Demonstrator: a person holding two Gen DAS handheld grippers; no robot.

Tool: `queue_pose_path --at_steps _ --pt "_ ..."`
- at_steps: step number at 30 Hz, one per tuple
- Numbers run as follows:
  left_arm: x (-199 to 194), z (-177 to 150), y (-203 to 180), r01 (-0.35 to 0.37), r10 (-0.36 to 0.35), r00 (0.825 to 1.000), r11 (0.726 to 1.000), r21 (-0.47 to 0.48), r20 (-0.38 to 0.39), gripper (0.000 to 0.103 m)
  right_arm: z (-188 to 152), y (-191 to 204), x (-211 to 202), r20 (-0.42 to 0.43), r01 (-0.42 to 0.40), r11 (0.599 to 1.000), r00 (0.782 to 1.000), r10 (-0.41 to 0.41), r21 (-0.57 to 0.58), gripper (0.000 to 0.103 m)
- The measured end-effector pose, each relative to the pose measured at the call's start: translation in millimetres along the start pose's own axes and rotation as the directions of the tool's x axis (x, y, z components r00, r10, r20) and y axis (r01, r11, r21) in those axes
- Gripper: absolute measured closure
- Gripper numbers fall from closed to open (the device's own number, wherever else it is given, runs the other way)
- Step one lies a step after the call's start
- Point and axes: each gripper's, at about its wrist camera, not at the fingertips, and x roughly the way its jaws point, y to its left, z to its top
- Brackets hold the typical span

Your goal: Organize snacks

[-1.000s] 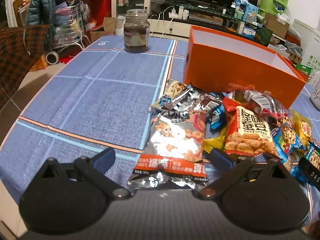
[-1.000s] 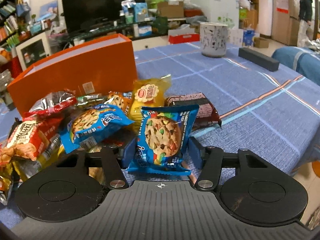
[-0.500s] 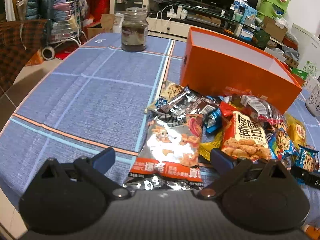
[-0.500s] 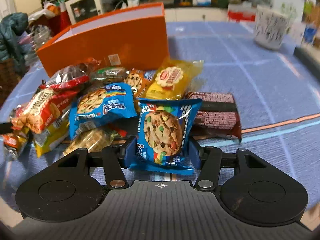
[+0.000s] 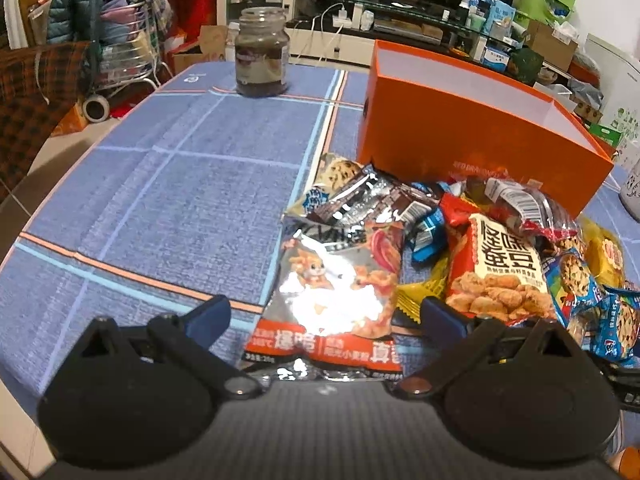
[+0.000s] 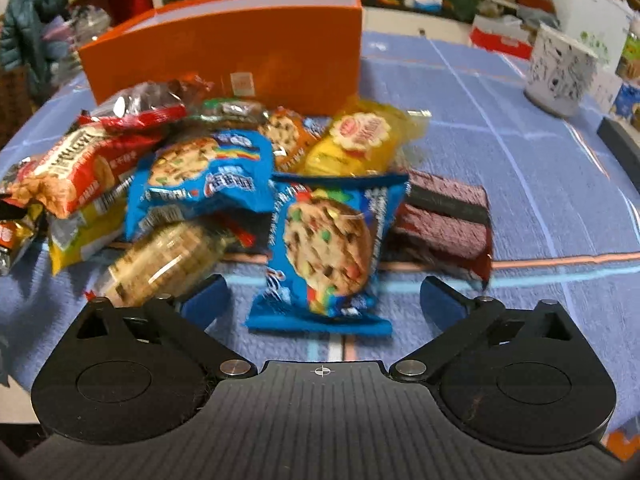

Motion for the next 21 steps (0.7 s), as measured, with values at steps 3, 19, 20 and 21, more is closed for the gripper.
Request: queue_pose_path --at_steps 3,19,20,21 --pt "0 1 1 -0.002 0.002 1.000 1.000 -0.008 -0.002 0.003 4 -7 -12 -0.016 0.031 0.999 0.999 -0.031 0.021 0.007" --pt "-5 2 1 -0.005 0.006 1.000 1.000 -0.011 0.025 0.003 13 -16 -98 0.411 0.100 0.993 0.909 -0.066 -0.061 0.006" --pt "-4 1 -1 -0.009 0.009 1.000 1.000 -0.001 0.023 0.003 14 -11 -92 0.396 0.117 0.990 0.915 -0.077 -0.079 0.007" --pt "-3 0 -2 -0.011 0.011 1.000 1.000 0.003 0.020 0.003 12 -7 -86 0.383 0.115 0.990 0.921 -0.076 -0.080 0.007"
